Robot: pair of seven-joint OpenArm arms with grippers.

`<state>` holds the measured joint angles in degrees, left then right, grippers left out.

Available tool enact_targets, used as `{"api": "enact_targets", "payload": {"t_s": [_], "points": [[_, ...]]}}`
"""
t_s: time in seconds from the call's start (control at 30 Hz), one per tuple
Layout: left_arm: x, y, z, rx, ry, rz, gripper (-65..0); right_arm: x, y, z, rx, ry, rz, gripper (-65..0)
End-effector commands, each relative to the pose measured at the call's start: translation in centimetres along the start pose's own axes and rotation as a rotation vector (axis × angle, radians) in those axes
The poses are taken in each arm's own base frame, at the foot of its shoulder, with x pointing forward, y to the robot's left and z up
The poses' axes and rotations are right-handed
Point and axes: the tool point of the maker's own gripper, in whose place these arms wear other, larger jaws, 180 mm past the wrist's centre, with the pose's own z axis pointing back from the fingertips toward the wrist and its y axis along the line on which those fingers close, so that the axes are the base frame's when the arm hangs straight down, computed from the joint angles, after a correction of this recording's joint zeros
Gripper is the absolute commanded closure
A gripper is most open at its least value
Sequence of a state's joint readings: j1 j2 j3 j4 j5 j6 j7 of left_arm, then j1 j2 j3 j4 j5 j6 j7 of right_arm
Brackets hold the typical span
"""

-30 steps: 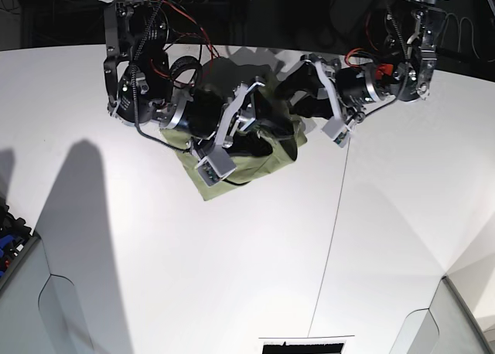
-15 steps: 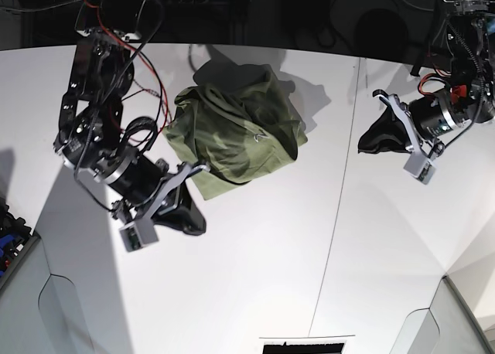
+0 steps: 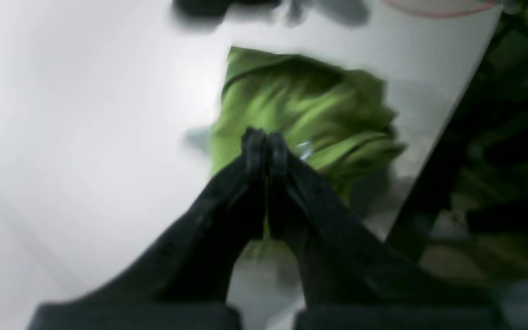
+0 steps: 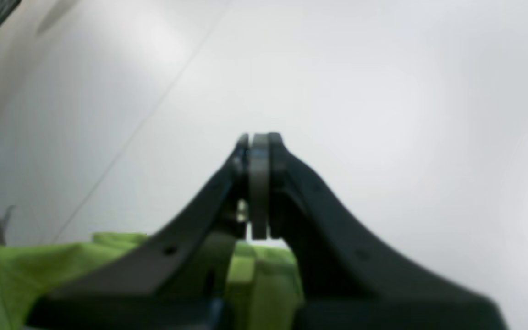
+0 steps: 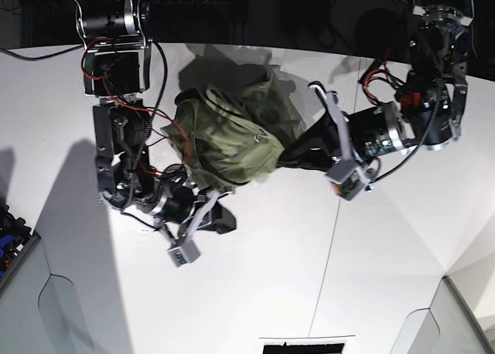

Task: Layout the t-shirt on the table in an organized manner, then fold the t-shirt properly
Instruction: 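Grasp the folded bundle with both grippers and tuck its edges square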

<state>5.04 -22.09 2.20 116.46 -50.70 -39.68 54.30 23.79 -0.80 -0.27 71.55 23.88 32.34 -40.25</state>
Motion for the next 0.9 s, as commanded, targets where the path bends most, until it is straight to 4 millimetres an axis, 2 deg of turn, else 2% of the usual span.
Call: {"api": "enact_targets", "payload": {"t_s": [0.0, 0.1, 0.2, 0.3, 0.4, 0.5, 0.67, 0.77, 0.87], "points": [[1.3, -0.5, -0.1, -0.021, -0.046, -0.02, -1.0, 1.5, 0.6, -0.3, 0.013, -0.025, 0.048, 0.0], [1.2, -2.1, -1.3, -0.07, -0.053, 0.0, -1.0, -0.3, 1.8, -1.3, 0.018, 0.059, 0.128, 0.0], [-0.1, -2.8, -2.9, -0.107, -0.032, 0.059, -1.0, -0.9, 2.7, -1.8, 0.035, 0.083, 0.158, 0.0], [-2.8, -2.7, -4.6, -0.121, 0.021, 0.151, -1.0, -0.9, 2.7, -1.8, 0.036, 0.084, 0.159, 0.0], [-6.1, -1.9, -5.4, -0.117, 0.086, 0.248, -1.0, -0.9, 2.7, -1.8, 0.036, 0.084, 0.159, 0.0], [-8.5, -1.1, -5.3, -0.103, 0.143, 0.298, -1.0, -1.0, 2.6, -1.8, 0.031, 0.089, 0.164, 0.0], [-9.4, 0.2, -3.8, -0.079, 0.186, 0.272, -1.0, -1.2, 2.6, -1.8, 0.028, 0.099, 0.166, 0.0], [-10.0, 1.0, -3.0, -0.059, 0.216, 0.252, -1.0, -2.3, 2.4, -1.6, 0.026, 0.129, 0.156, 0.0], [-10.1, 2.2, -2.9, -0.019, 0.248, 0.201, -1.0, -4.4, 1.9, -1.0, 0.03, 0.161, 0.121, 0.0]]}}
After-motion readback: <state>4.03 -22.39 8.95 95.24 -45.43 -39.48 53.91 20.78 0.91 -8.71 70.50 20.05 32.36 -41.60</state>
